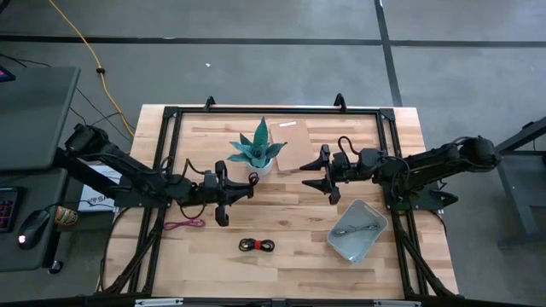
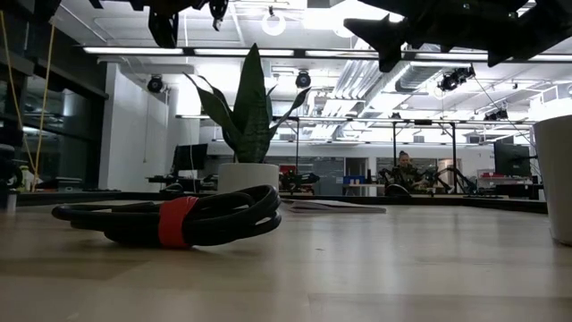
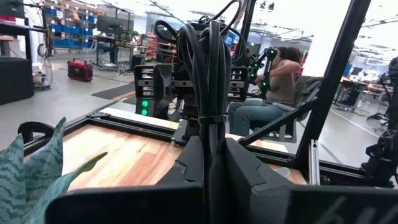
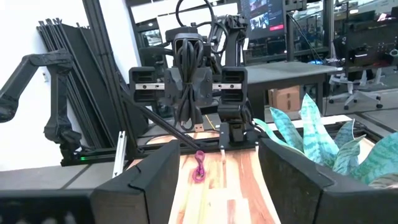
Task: Pick and place USB-C Cables
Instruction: Put the top black charger cable into the white bin
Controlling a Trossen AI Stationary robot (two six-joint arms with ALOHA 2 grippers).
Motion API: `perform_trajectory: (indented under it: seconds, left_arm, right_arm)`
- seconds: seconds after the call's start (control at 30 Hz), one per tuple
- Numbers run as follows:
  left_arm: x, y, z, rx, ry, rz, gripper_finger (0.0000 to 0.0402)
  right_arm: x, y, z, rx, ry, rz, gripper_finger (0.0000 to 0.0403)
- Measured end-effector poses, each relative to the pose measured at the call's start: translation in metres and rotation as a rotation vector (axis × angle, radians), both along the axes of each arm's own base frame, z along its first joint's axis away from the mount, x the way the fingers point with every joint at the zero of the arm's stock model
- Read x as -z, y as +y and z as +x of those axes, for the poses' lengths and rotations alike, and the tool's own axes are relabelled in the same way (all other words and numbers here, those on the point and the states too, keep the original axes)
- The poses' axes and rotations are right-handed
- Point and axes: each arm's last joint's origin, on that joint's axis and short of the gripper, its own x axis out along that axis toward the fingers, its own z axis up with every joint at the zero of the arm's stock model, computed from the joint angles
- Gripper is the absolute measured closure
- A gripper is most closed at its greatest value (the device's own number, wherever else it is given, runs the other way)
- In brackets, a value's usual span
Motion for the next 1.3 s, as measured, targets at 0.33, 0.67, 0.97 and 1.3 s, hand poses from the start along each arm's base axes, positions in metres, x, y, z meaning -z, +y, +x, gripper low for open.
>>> perform_trajectory:
  seconds: [0.33,0.67,0.97,1.3]
  left_arm:
    - [0.000,0.000,0.000,0.001,-0.003,-0.011,0.0397]
    - [0.000,0.000,0.000,0.014,-0.009,-0.033,0.0397]
    - [0.003,0.001,0.006,0.007,-0.017,-0.098,0.0397]
    - [0.008,-0.007,0.041,0.026,0.042,-0.066,0.0397]
  right_arm:
    - [0.000,0.000,0.000,-0.002,0.007,0.019,0.0192]
    - [0.000,0.000,0.000,-0.002,0.008,0.021,0.0192]
    - [-0.002,0.011,0.009,0.007,0.010,0.023,0.0192]
    - [-0.013,0.023,0.062,-0.027,0.026,-0.060,0.0192]
